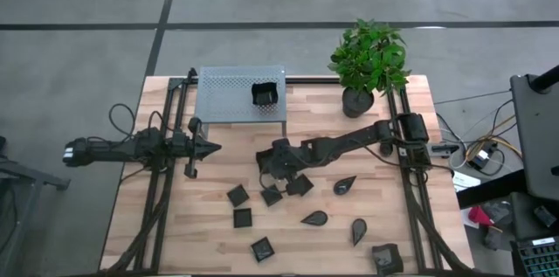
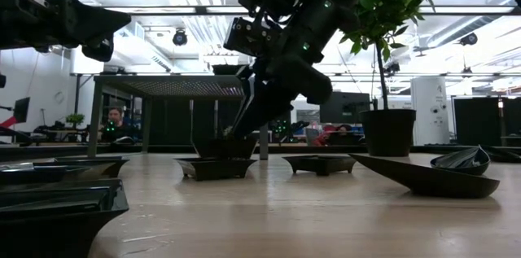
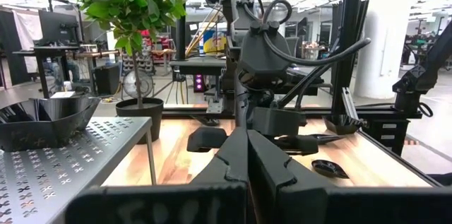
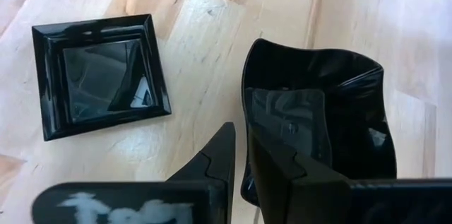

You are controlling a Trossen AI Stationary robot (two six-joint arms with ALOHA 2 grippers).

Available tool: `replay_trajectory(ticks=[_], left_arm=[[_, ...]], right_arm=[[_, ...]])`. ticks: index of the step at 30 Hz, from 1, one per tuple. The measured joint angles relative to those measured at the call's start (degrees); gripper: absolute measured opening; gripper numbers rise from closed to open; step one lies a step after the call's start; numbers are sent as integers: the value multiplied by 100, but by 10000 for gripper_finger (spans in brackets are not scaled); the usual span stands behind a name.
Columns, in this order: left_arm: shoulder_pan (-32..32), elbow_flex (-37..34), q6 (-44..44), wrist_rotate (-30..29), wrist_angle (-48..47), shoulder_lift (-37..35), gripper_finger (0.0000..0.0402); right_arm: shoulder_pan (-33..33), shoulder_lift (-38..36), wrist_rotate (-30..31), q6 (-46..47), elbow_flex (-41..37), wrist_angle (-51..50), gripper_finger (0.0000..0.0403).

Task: Pick & Place Mini shaped plates
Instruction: Stack the distorted square plate on top of the distorted square plate on the shelf

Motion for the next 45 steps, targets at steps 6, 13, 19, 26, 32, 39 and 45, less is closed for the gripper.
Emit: replay_trajectory(ticks=[6, 13, 19, 26, 32, 39, 45], left_arm=[[0, 0, -1, 1, 0, 0, 0], [0, 0, 0, 0, 0, 0, 0], [1, 0, -1, 0, 0, 0, 0], [2, 0, -1, 1, 1, 0, 0], [0, 0, 1, -1, 1, 0, 0], [1, 0, -1, 1, -1, 0, 0], [1, 0, 0, 0, 0, 0, 0]], right_arm=[[-2, 0, 4, 2, -6, 39, 38], [-32, 6, 26, 2, -9, 21, 38], [-48, 11, 31, 31, -17, -1, 38], [-55, 11, 35, 46, -33, -4, 35], [-52, 11, 37, 46, -28, -4, 10], [-46, 11, 199, 131, -31, -2, 8], [-48, 9, 216, 176, 68, -10, 8]])
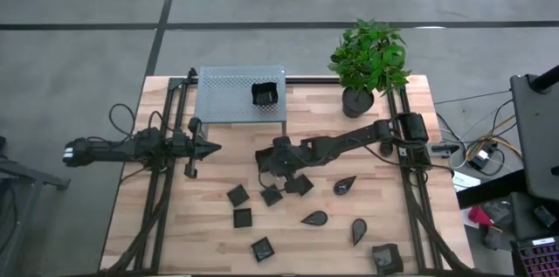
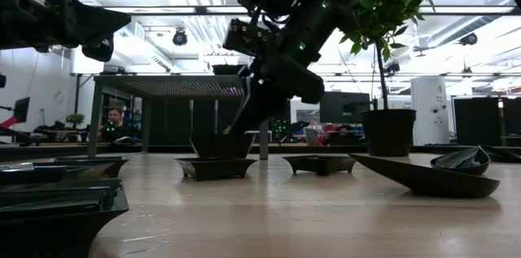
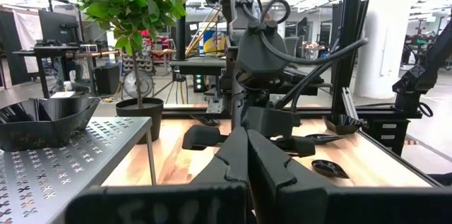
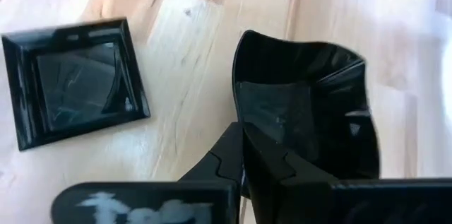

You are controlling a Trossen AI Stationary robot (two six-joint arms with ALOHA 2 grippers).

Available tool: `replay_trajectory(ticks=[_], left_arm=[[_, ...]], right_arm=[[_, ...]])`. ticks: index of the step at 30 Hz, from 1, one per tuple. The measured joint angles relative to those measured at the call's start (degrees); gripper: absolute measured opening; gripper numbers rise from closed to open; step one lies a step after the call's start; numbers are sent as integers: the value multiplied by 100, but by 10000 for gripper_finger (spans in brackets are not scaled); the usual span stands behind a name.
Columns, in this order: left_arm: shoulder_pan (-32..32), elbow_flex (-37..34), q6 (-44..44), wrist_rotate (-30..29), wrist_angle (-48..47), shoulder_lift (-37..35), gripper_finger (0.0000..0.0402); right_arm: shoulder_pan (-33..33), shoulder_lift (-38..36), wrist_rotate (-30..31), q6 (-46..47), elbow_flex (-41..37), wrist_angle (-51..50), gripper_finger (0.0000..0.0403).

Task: Pick & Place Mini shaped plates
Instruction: Stack the distorted square plate on top of the distorted square plate on the shelf

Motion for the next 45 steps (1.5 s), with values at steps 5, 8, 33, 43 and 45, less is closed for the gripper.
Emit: replay_trajectory(ticks=[5, 8, 33, 43, 45], left_arm=[[1, 0, 1, 1, 2, 0, 0], [-1, 0, -1, 0, -1, 0, 0], [0, 0, 0, 0, -1, 0, 0], [-1, 0, 1, -1, 1, 0, 0], [0, 0, 0, 1, -1, 0, 0]], right_arm=[[13, -3, 0, -21, 165, -30, 8], [17, -11, -75, 4, 256, -185, 8], [2, -24, -1875, 808, 544, -278, 8], [43, -43, -1387, 632, 612, -299, 8], [49, -54, -1373, 635, 694, -280, 8]])
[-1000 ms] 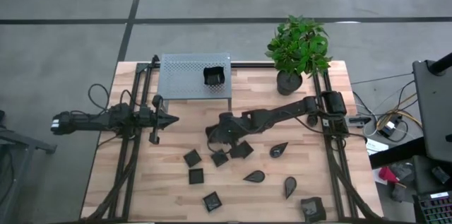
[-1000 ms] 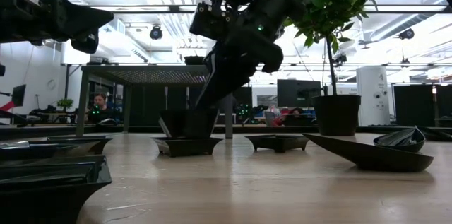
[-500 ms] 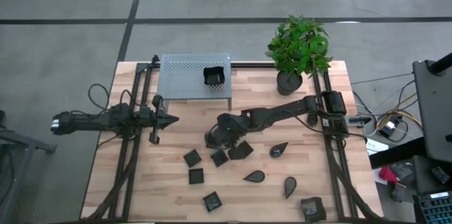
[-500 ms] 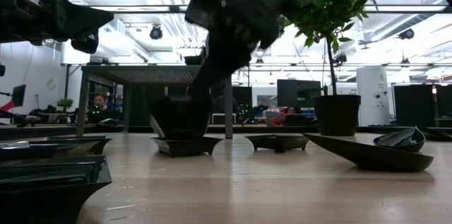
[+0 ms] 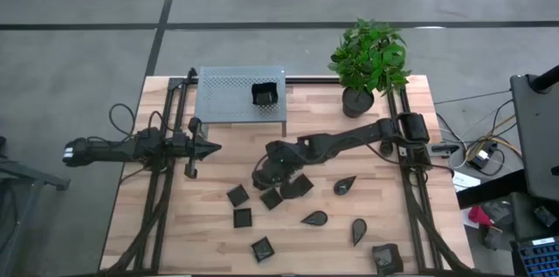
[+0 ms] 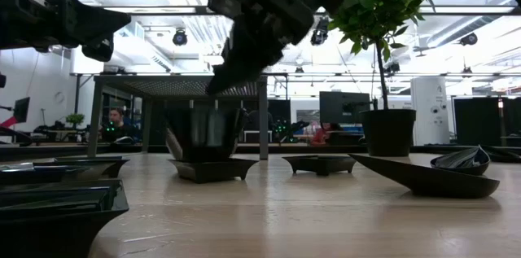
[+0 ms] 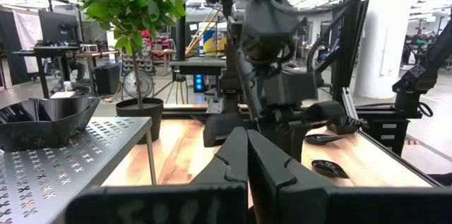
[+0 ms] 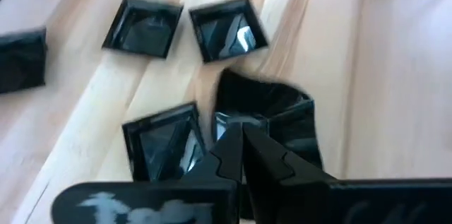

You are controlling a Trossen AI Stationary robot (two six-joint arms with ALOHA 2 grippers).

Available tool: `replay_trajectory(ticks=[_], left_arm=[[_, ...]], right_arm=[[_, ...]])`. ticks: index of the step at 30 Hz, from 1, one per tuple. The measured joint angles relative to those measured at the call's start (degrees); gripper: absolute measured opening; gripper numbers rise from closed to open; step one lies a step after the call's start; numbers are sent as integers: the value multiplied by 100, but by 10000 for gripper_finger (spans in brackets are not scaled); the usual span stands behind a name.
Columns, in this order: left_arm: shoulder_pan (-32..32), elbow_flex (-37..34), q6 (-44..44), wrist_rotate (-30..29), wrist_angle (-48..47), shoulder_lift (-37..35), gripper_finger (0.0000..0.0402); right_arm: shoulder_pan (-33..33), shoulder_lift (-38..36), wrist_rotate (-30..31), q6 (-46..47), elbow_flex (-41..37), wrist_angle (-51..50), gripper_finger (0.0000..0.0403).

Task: Pick & Place Mini shaped plates
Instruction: Stack the distorted square plate on top of the distorted square plate on the shelf

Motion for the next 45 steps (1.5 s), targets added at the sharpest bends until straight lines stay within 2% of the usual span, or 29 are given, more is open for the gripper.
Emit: replay_trajectory(ticks=[8, 12, 16, 19, 26, 30, 35, 45], left_arm=[[0, 0, -1, -1, 0, 0, 0], [1, 0, 1, 0, 0, 0, 0], [-1, 0, 1, -2, -2, 0, 0], [0, 0, 1, -1, -1, 0, 0], [1, 0, 1, 0, 0, 0, 0], [1, 0, 1, -2, -4, 2, 0], [-1, 0, -1, 0, -37, 4, 0], [-1, 0, 0, -1, -27, 7, 0]], right_arm=[[49, -10, 85, -118, 234, -109, 8], [37, -9, -403, 152, 286, -430, 8], [104, -5, -491, 168, 241, -468, 14], [153, 1, -455, 245, 164, -467, 36], [270, 71, -15, 246, 7, -378, 117], [310, 262, 18, 152, -4, -254, 141], [338, 462, 9, 108, -2, -139, 138], [330, 517, 7, 91, -2, -48, 99]])
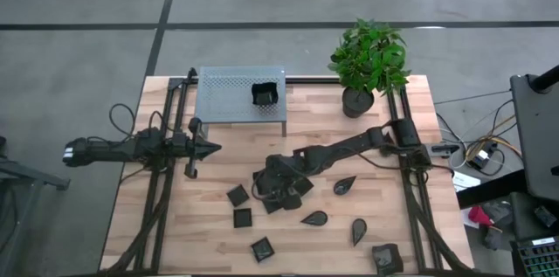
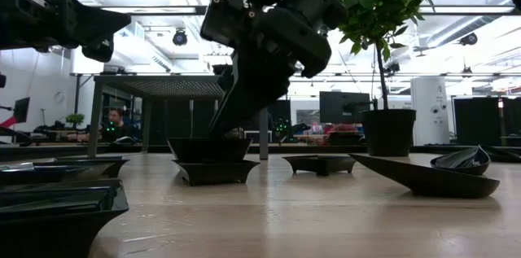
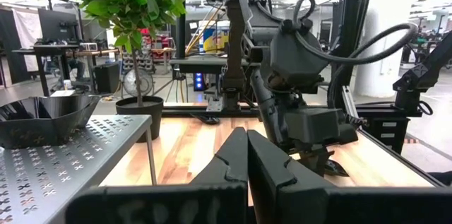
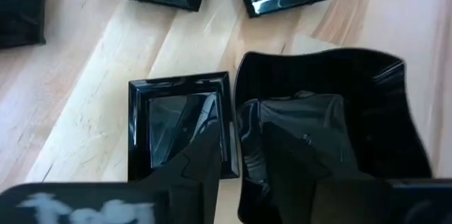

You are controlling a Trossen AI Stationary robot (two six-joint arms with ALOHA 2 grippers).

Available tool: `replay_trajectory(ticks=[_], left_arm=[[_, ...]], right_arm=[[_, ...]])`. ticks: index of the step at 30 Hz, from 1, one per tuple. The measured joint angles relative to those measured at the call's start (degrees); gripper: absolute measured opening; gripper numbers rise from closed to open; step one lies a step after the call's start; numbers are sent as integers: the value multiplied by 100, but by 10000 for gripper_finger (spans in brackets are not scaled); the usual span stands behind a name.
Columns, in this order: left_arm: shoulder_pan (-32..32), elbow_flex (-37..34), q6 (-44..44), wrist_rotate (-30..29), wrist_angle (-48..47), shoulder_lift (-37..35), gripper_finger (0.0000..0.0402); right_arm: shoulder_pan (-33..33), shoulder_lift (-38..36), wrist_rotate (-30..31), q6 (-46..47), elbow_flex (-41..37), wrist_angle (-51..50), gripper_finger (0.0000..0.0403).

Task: Pick & Place Mini shaped plates
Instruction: Stack the distorted square plate on top of the distorted square plate on the shelf

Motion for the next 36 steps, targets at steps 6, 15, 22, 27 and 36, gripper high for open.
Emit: replay_trajectory(ticks=[6, 15, 22, 27, 36], left_arm=[[2, 0, -1, 1, 14, 0, 0], [2, 0, 1, 0, 12, 0, 0], [0, 0, 1, 0, 9, 1, 0], [0, 0, 1, 1, 7, 2, 0], [2, 0, 1, -1, -5, 2, 0]], right_arm=[[-2, 13, 0, -24, 0, 34, 77], [-2, 15, -2, -25, 0, 43, 59], [-2, 52, -2, -48, 0, 56, 59], [-2, 52, -2, -41, 0, 82, 48], [-2, 96, 2, -69, -1, 55, 13]])
